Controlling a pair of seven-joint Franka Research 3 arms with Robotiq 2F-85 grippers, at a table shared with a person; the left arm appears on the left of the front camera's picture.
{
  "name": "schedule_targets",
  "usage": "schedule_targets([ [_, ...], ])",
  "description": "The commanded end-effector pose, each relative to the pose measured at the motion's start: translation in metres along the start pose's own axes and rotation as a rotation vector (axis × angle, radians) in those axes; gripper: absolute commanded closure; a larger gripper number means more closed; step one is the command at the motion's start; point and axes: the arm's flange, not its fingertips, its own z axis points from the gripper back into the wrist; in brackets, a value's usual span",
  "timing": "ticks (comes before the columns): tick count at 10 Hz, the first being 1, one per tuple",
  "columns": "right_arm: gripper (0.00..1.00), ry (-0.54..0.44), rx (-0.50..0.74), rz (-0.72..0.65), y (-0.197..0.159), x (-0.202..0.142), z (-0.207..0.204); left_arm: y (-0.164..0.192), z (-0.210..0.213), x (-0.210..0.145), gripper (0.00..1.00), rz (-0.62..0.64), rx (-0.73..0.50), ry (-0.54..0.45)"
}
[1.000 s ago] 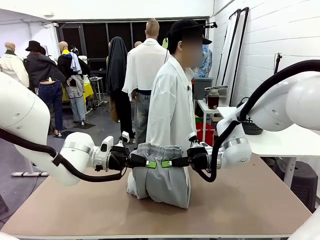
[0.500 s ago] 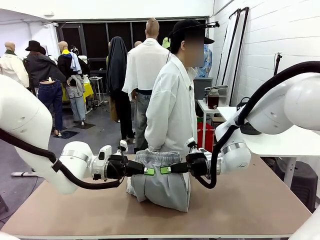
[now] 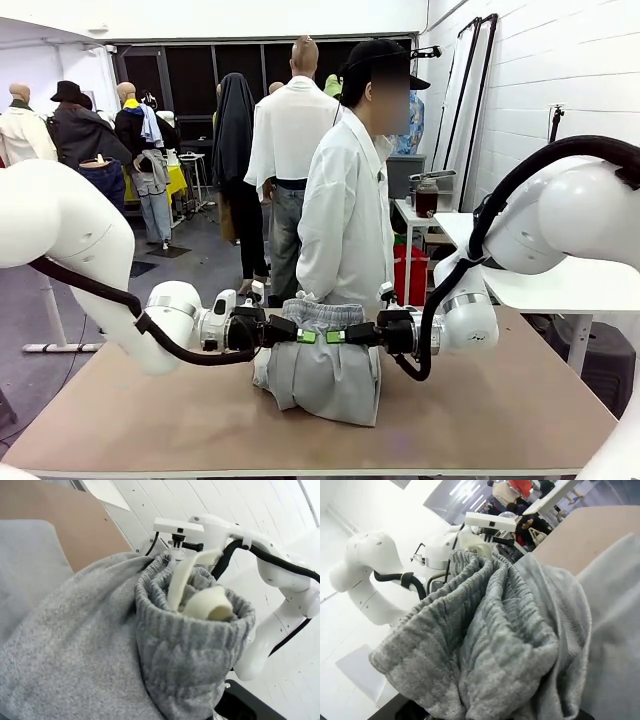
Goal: Fold the training pants.
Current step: Fold the Training pants in half.
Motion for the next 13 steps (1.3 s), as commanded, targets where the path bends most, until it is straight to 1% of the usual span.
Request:
schedule_targets([
  [1, 1.00, -0.033, -0.094, -0.052, -0.023, 0.010, 0.015, 0.011, 0.009, 0.012, 1.00, 0.043, 0.023, 0.023],
  [3, 1.00, -0.029, -0.131, -0.069, -0.041, 0.017, 0.017, 0.029, 0.009, 0.020, 1.00, 0.056, 0.057, 0.026],
  [5, 1.00, -0.022, -0.150, -0.073, -0.045, 0.022, 0.018, 0.043, 0.005, 0.022, 1.00, 0.077, 0.072, 0.029],
  [6, 1.00, 0.006, -0.174, -0.048, -0.042, 0.025, 0.017, 0.043, 0.008, 0.023, 1.00, 0.073, 0.088, 0.028],
  [7, 1.00, -0.002, -0.090, -0.051, -0.036, 0.011, 0.006, 0.039, -0.003, 0.018, 1.00, 0.049, 0.060, -0.007],
  [11, 1.00, 0.004, -0.098, -0.048, -0.036, 0.012, 0.004, 0.044, -0.004, 0.019, 1.00, 0.054, 0.065, -0.006],
  [13, 1.00, -0.014, -0.110, -0.049, -0.047, 0.029, 0.003, 0.051, -0.003, 0.042, 1.00, 0.072, 0.076, -0.027],
])
